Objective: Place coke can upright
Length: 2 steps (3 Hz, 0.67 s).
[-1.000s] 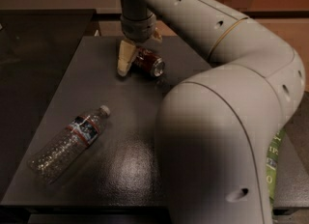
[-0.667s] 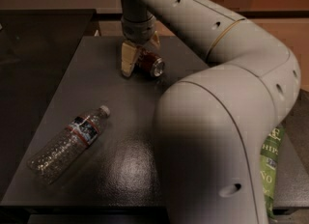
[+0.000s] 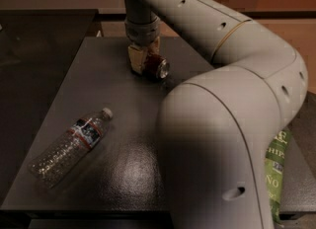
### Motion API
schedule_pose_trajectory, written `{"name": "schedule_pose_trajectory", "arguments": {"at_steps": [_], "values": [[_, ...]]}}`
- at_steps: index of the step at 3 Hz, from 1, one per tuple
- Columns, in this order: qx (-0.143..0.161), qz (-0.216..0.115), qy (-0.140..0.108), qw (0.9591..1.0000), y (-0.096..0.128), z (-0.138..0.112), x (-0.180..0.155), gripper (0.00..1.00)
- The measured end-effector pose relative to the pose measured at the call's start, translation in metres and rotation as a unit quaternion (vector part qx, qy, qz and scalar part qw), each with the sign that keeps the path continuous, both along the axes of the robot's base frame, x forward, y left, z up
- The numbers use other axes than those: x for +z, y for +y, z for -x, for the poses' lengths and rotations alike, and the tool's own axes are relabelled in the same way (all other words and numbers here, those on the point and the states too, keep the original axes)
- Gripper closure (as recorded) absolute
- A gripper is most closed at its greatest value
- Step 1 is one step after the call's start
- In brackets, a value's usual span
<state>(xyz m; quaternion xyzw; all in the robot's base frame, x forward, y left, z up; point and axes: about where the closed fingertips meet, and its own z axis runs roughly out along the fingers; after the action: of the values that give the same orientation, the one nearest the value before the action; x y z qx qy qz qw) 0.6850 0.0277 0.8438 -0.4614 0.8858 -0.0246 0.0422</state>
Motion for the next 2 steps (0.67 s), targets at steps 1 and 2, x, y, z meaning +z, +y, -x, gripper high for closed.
{"name": "schedule_pose_trajectory", "arguments": {"at_steps": [1, 2], "values": [[0.002, -0.007, 0.005, 1.0, -0.007, 0.002, -0.003, 0.88], [0.018, -0.055, -0.014, 0.9982, -0.015, 0.01, 0.016, 1.0]]}}
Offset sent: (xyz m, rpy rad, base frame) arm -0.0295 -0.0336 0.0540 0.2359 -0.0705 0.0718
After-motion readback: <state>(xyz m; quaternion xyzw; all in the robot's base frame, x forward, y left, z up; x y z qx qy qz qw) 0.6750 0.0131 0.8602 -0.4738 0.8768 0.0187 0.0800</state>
